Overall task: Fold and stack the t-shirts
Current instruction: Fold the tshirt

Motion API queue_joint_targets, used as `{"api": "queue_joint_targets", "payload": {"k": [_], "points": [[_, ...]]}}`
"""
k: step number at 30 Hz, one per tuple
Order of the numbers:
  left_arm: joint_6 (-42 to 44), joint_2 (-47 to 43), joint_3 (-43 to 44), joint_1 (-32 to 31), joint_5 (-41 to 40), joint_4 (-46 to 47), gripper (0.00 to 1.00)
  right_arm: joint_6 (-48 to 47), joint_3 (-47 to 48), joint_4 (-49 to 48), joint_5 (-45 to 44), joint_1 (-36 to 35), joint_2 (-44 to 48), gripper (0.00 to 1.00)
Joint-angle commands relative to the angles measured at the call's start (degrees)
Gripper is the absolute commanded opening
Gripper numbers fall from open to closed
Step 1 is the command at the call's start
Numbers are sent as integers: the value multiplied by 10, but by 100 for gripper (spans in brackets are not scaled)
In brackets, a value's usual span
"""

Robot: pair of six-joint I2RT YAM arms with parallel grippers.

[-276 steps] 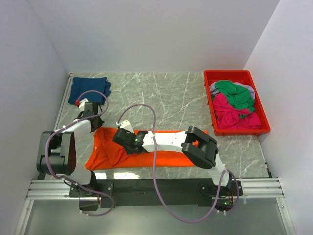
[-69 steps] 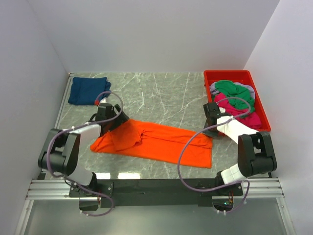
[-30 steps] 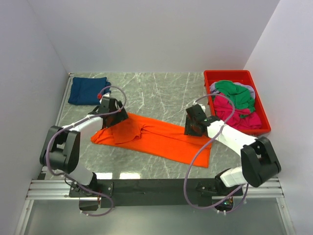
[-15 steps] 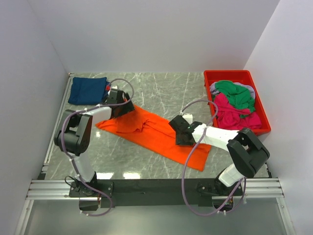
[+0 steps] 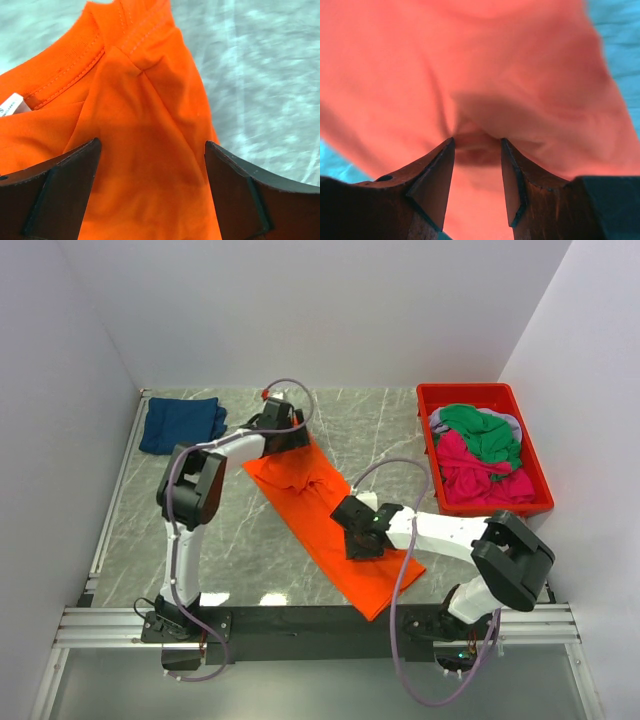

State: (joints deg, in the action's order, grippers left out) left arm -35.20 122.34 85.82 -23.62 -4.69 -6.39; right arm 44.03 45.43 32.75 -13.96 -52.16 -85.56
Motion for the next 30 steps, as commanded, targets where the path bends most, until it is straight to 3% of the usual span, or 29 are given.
{"api": "queue_joint_targets", "payload": {"k": [1, 6, 11, 14, 20, 25, 30], "points": [[22, 43, 61, -17, 42, -11, 91, 2, 4, -50, 71, -16, 22, 49], [34, 74, 136, -34, 77, -13, 93, 0, 46, -37, 61, -50, 12, 49], [49, 28, 155, -43, 51, -23, 95, -2, 70, 22, 5, -52, 54, 49], [41, -56, 102, -43, 24, -19, 95, 4, 66, 50, -22, -51, 88, 50], [22, -132, -6, -43, -45, -57, 96, 6, 26, 54, -51, -28, 113, 52], [13, -138, -78, -43, -74, -74, 97, 12, -10, 50, -86, -8, 116, 52], [19, -82, -61, -43, -66, -97, 97, 20, -31, 54, -91, -7, 93, 52]]}}
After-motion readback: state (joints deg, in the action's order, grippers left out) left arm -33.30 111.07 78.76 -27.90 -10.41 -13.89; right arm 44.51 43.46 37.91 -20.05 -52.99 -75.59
